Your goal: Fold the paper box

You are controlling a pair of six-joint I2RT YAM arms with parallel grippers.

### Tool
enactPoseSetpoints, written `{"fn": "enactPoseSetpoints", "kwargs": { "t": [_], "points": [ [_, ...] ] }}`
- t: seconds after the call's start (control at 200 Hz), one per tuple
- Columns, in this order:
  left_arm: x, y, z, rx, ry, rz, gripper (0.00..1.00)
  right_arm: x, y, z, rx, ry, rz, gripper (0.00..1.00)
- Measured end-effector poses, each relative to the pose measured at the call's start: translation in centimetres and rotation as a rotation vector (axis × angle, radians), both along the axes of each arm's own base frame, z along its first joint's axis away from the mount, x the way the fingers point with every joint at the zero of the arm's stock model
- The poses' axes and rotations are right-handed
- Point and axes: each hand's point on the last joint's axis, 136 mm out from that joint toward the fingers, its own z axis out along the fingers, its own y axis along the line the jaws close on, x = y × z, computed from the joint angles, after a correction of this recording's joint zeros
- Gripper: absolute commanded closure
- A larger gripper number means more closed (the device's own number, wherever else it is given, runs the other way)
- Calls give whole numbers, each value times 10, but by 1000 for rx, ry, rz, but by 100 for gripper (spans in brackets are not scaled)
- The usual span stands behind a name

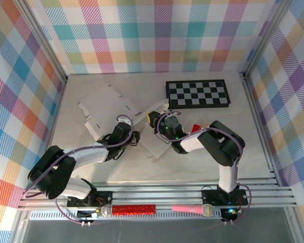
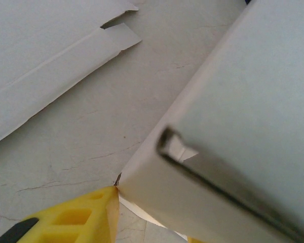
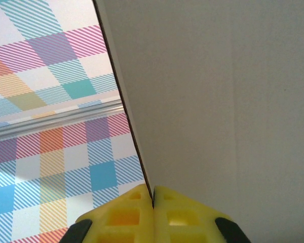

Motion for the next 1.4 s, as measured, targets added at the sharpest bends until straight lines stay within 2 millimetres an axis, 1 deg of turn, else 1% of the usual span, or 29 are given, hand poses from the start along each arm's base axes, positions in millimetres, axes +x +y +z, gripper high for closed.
{"fn": "enactPoseSetpoints", "kwargs": {
  "t": [0.17,0.295,0.375,0.475,0.565,0.63,0.685,0.88,0.935,1.02,1.105,1.215,1.32,1.37,1.4],
  "points": [
    [9,3,-1,7,-2,53,67,0,-1,0,-1,0,-12,100],
    [16,5,0,12,-8,89,78,1,-2,0,-2,0,-21,100],
    [19,7,0,18,-12,110,82,2,-2,-1,-3,2,-23,100],
    [23,8,0,29,-15,126,85,2,-2,-1,-3,6,-26,100],
    [25,9,-1,34,-17,141,93,3,-3,-1,-1,10,-31,100],
    [27,10,-1,39,-17,154,96,4,-2,-1,0,14,-35,100],
    [28,10,-1,44,-18,162,100,5,-2,-1,2,18,-40,100],
    [29,10,-1,45,-22,180,100,6,-2,-1,4,25,-48,100],
    [29,10,-1,44,-26,183,92,6,-2,-1,3,27,-49,100],
    [30,10,-1,43,-29,186,85,6,-2,-1,2,28,-52,100],
    [32,9,-1,38,-34,186,80,6,-3,-1,2,31,-52,100],
    [34,8,-2,38,-40,187,79,5,-3,-1,1,34,-52,100],
    [36,8,-2,43,-45,193,82,5,-3,-1,-1,40,-53,100],
    [38,8,-2,48,-47,199,86,5,-3,-2,-4,43,-53,100],
    [39,9,-3,54,-50,201,90,5,-4,-2,-6,44,-53,100]
  ]
}}
